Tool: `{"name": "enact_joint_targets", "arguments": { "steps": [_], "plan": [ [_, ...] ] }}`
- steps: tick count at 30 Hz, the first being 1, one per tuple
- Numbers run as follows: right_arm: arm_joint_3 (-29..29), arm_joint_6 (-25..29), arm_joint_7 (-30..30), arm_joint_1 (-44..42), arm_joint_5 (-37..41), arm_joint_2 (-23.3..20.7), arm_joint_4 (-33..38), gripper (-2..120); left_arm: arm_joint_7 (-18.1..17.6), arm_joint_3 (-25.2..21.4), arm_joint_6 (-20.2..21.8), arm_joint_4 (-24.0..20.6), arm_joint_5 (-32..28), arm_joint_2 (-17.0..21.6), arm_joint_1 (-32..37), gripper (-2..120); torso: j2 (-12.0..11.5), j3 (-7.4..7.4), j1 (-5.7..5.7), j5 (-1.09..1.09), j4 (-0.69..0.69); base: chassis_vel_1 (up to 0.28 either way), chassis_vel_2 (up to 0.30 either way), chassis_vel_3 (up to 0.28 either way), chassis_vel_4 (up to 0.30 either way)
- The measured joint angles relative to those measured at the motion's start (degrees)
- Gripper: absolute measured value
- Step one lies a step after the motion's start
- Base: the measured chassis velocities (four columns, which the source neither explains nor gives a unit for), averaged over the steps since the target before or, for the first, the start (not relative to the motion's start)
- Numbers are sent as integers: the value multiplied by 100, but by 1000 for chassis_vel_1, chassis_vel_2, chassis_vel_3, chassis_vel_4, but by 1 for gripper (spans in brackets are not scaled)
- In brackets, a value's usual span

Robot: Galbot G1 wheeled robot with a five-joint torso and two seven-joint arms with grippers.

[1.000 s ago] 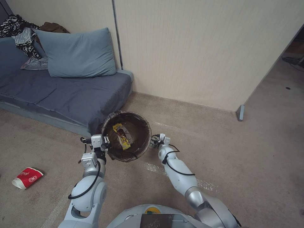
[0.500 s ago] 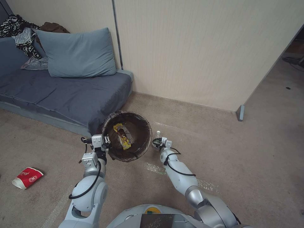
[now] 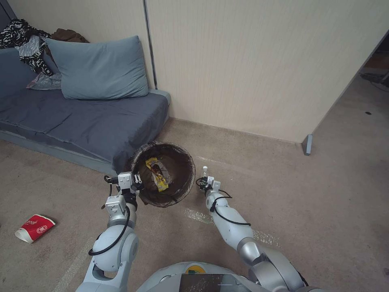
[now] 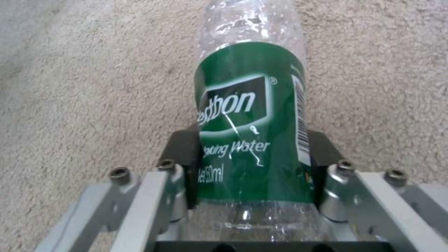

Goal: Pick up the trash bin, then pick up the garbage from the floor and place it into the trash bin.

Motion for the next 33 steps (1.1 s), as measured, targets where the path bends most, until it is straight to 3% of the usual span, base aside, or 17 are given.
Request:
{"name": "enact_joint_targets", "arguments": {
  "steps": [10, 14, 20, 22, 23, 25, 26, 29, 31, 33],
  "plan": [
    [27, 104, 39, -37, -33, -1, 46, 32, 1, 14, 2, 82, 0, -5, -30, 4, 0, 0, 0, 1, 1, 0, 0, 0, 0],
    [30, 150, 161, -150, -16, -6, 370, 32, -3, 13, 12, 141, -9, -2, -54, 4, 0, 1, 0, 0, 0, 0, 0, 0, 0],
    [-17, 552, 164, -612, -462, -249, 1574, 32, -15, 30, 28, 193, -27, 21, -67, 4, -1, 1, 0, 1, 1, 0, 0, 0, 0],
    [-53, 790, 145, -897, -723, -431, 2393, 32, -21, 57, 30, 224, -30, 24, -59, 4, -1, 1, 0, 0, -2, 0, 0, 0, 0],
    [-53, 790, 145, -897, -723, -431, 2393, 32, -21, 57, 30, 224, -30, 24, -59, 4, -1, 1, 0, 0, -2, 0, 0, 0, 0],
    [-79, 1080, 30, -1165, -1172, -614, 3390, 32, -21, 77, 31, 244, -33, 23, -52, 4, 0, 0, 0, 1, 0, 0, 0, 0, 0],
    [-79, 1080, 30, -1165, -1172, -614, 3390, 32, -21, 77, 31, 244, -33, 23, -52, 4, 0, 0, 0, 1, 0, 0, 0, 0, 0],
    [-144, 1520, -477, -1455, -1761, -838, 4490, 32, -26, 104, 39, 275, -45, 26, -42, 4, 0, 0, 0, 0, 0, 0, 0, 0, 0],
    [-195, 1605, -614, -1526, -1805, -896, 4770, 32, -26, 116, 44, 285, -52, 28, -39, 4, 0, 0, 0, 1, -1, 0, 0, 0, 0],
    [-372, 1765, -1009, -1718, -1809, -1022, 5615, 32, -27, 157, 73, 297, -70, 37, -35, 4, 0, 0, 0, 0, -1, 0, 0, 0, 0]
  ]
}}
